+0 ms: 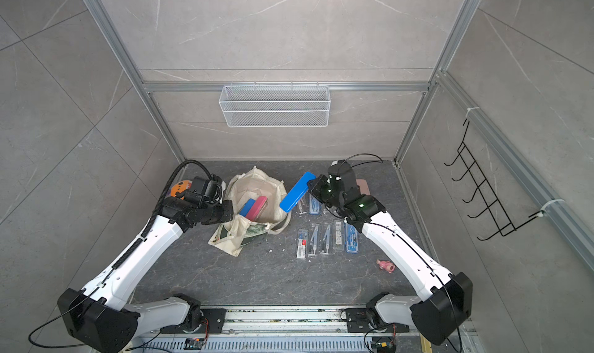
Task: Take out the compass set from the canvas bag
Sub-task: Place the compass set at the center of the board.
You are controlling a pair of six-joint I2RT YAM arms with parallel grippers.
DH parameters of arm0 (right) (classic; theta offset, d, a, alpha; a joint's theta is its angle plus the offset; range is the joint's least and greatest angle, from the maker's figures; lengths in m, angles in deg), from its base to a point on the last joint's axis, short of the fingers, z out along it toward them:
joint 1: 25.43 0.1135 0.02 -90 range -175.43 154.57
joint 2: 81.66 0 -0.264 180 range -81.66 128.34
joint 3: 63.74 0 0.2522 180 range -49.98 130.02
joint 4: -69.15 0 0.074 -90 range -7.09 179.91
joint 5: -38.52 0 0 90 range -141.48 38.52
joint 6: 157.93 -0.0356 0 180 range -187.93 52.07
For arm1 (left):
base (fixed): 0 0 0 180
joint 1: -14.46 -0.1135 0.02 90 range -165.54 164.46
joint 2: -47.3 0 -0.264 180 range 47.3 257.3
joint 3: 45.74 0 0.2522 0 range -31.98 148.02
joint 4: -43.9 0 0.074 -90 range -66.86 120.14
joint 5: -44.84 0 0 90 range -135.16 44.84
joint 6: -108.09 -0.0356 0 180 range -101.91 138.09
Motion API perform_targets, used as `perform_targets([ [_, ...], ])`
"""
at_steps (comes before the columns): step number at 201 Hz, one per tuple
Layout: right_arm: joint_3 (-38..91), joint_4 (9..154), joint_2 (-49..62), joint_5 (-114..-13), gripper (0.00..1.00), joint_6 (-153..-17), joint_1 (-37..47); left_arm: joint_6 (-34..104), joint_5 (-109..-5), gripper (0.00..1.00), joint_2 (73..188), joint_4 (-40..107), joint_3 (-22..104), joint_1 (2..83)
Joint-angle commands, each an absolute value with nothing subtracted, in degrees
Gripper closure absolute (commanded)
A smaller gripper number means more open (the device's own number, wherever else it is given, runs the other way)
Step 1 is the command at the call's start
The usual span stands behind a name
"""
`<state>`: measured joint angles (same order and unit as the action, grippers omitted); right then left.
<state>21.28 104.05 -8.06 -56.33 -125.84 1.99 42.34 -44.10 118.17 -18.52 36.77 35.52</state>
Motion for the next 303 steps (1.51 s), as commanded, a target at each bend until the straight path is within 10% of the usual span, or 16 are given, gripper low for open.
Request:
perform_targets([
  [1, 20.39, 107.52, -10.77, -60.6, 0.84, -123.08, -1.93, 40.8, -43.98, 1.0, 118.38, -18.64, 36.14, 33.15],
  [120, 4.03, 101.93, -0.51, -76.97, 0.82, -114.24, 2.01, 39.85, -47.58, 1.0, 118.03, -15.96, 37.98, 30.54],
  [265, 17.81, 108.65, 22.52, -75.0, 0.79, -105.21, 9.73, 40.5, -50.37, 1.0, 117.1, -14.77, 37.89, 30.54],
  [303, 18.55, 110.72, 21.43, -71.83, 0.51, -105.61, 9.64, 40.2, -50.48, 1.0, 116.99, -15.12, 37.98, 30.55],
])
